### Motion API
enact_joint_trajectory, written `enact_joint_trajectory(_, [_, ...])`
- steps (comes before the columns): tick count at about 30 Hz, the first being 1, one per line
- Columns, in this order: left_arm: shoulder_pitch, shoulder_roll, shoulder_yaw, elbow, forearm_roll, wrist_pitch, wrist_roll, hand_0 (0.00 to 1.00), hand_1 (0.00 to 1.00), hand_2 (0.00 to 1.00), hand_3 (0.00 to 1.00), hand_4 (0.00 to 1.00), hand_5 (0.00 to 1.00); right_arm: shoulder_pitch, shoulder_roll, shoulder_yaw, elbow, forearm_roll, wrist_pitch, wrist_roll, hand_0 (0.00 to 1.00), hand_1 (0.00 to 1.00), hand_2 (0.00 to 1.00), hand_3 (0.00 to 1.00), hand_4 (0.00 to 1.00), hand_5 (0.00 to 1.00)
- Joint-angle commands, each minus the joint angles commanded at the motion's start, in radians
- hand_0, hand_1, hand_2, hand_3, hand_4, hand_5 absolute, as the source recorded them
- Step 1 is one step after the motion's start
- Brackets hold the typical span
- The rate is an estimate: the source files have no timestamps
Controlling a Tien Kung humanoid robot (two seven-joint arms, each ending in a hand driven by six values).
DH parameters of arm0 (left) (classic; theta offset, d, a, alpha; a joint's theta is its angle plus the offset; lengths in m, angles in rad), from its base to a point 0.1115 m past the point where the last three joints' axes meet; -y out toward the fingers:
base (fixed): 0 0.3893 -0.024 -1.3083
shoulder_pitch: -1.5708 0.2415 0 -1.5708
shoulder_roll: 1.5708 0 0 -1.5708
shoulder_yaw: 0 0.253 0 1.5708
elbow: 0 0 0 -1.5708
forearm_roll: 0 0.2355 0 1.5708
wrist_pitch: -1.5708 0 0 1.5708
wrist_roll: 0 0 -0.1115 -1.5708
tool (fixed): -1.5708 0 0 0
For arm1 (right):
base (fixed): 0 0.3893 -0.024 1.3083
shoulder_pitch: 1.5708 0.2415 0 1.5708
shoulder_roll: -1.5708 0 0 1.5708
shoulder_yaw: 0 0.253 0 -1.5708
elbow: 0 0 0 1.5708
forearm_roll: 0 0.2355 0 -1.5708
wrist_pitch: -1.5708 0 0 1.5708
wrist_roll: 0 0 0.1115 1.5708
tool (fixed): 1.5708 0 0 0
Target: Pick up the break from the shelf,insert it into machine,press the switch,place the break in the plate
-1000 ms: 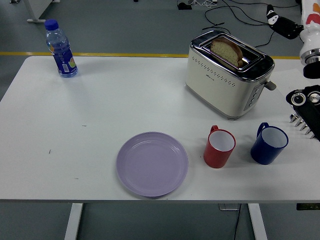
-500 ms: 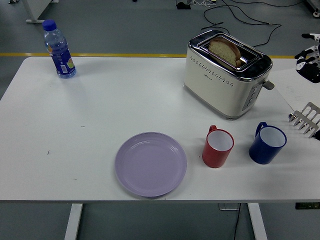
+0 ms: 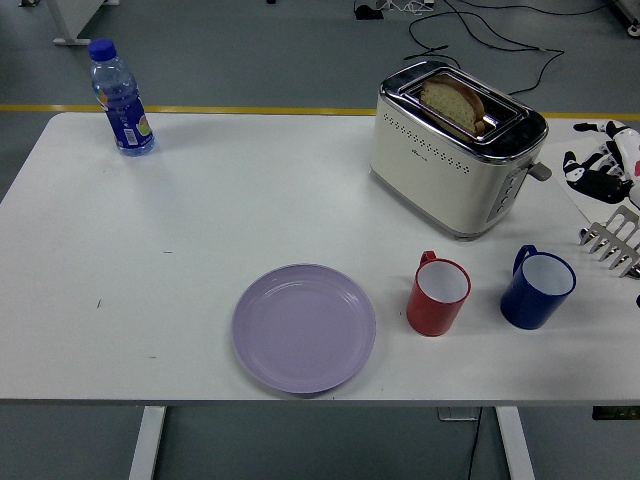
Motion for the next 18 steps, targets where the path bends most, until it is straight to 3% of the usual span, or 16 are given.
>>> enact_joint_trajectory(9, [-0.003,0.000,0.006,0.000,-0.007,0.000,0.000,0.650,0.568,0.599,0.603,0.308,0.973,0.015,0.015,-0.070,-0.028,0.000,0.028,-0.006,0.102,0.157,0.280,0.747,0.569,0.300])
enact_joint_trajectory(18, [-0.004,0.000,0.008,0.000,-0.011,0.001,-0.001,0.650,0.568,0.600,0.602,0.306,0.973,0.017,0.024,-0.077,-0.051,-0.003,0.033,-0.011,0.092,0.154,0.274,0.746,0.573,0.314])
